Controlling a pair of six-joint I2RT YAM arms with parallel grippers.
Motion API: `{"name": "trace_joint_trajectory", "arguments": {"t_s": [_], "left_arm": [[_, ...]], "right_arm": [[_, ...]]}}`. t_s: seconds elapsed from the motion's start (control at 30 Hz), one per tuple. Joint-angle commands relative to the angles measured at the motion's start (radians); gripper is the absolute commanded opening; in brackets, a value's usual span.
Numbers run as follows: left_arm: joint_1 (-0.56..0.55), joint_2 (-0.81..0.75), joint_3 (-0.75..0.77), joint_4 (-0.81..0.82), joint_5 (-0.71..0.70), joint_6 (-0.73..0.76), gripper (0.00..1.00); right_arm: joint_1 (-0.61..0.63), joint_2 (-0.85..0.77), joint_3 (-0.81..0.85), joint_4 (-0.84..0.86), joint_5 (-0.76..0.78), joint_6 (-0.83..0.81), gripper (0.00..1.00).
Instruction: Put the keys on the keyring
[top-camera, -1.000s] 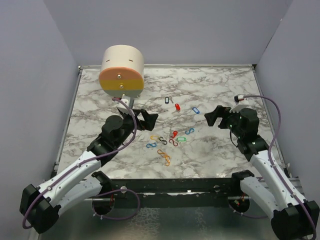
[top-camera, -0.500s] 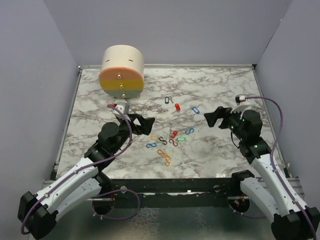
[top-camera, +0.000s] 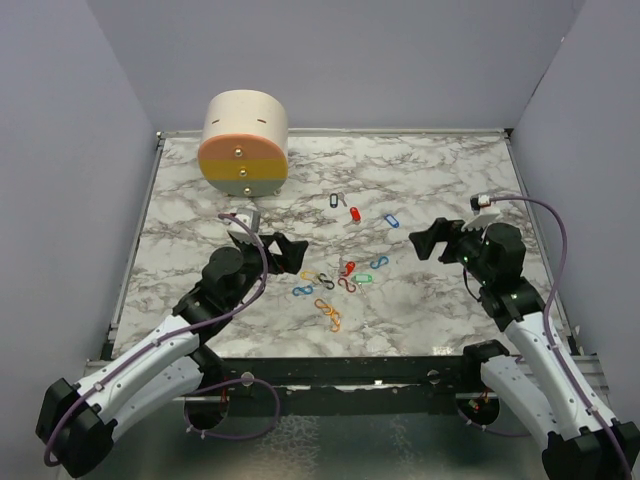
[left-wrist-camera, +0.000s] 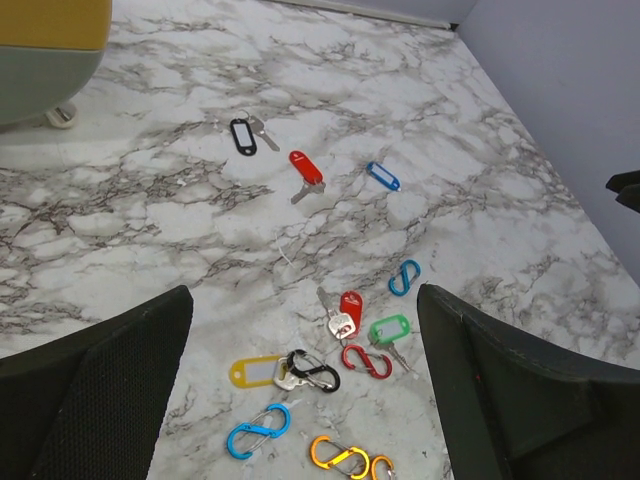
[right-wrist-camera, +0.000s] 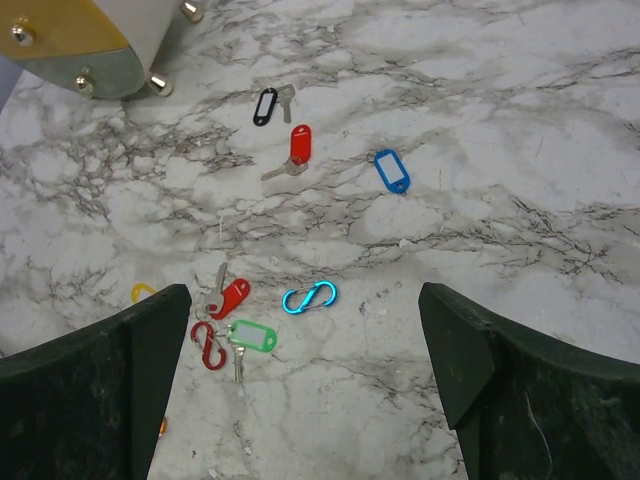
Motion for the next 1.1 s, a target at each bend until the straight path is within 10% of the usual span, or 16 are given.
{"name": "trace_joint_trajectory", "arguments": {"t_s": [0.0, 1.07], "left_arm": [[-0.006, 0.005, -0.03, 0.007, -0.003, -0.013, 0.96], [-0.033, 0.314, -0.078, 0.112, 0.0, 0.011, 0.95]], "right_arm": [[0.004, -0.006, -0.009, -0.002, -0.007, -0.007, 1.0], [0.025, 0.35, -0.016, 0.209, -0.03, 0.024, 0.95]]}}
